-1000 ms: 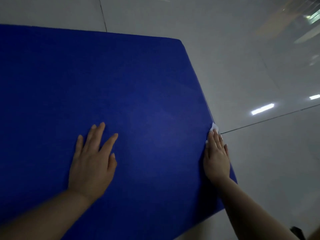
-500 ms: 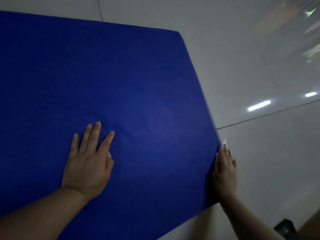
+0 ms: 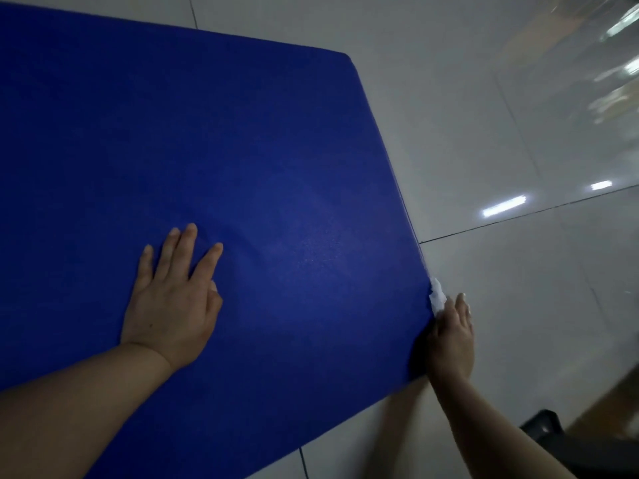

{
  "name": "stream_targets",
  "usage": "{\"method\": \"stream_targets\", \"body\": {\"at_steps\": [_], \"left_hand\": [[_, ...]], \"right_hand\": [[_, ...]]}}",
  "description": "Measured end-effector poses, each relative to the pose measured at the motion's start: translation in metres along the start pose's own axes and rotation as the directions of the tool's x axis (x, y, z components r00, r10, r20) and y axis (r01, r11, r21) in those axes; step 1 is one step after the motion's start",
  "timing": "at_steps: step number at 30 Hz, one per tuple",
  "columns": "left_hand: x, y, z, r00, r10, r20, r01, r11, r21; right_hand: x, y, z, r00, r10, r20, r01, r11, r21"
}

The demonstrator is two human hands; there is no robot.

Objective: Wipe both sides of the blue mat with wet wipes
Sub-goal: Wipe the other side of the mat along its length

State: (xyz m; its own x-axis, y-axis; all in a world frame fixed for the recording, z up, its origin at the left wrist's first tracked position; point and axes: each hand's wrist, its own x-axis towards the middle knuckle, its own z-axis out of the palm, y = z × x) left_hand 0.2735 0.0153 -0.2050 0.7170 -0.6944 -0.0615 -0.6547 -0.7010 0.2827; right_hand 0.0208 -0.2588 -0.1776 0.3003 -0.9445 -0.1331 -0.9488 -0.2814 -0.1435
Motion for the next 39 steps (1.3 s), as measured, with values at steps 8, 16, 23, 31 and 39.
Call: {"method": "stream_targets", "body": {"at_steps": [8,16,23,31,39], "left_hand": [[-0.001,0.000,-0.004,1.000,0.001,-0.031,-0.005,0.992,-0.124],[-0.062,-0.031,-0.014,1.000,0.020,-0.021,-0.022,0.997,-0.078],[-0.073,-0.040,-0.008,1.000,-0.001,0.013,0.001,1.000,-0.010],[-0.072,-0.043,-0.011,1.000,0.023,0.013,-0.022,0.998,-0.059],[-0.070,-0.043,-0.010,1.000,0.023,-0.003,-0.024,0.999,-0.030]], "right_hand": [[-0.065,-0.026,0.006,0.841,-0.455,0.292,0.487,0.872,-0.042],[-0.058,-0.033,0.020,0.940,-0.329,0.094,0.329,0.944,0.011],[-0.045,-0.022,0.003,0.997,-0.032,-0.066,0.035,0.998,0.044],[-0.062,-0.021,0.021,0.940,-0.337,0.052,0.338,0.941,-0.003],[-0.010,-0.017,0.013,0.964,0.266,-0.017,-0.263,0.960,0.093]]}}
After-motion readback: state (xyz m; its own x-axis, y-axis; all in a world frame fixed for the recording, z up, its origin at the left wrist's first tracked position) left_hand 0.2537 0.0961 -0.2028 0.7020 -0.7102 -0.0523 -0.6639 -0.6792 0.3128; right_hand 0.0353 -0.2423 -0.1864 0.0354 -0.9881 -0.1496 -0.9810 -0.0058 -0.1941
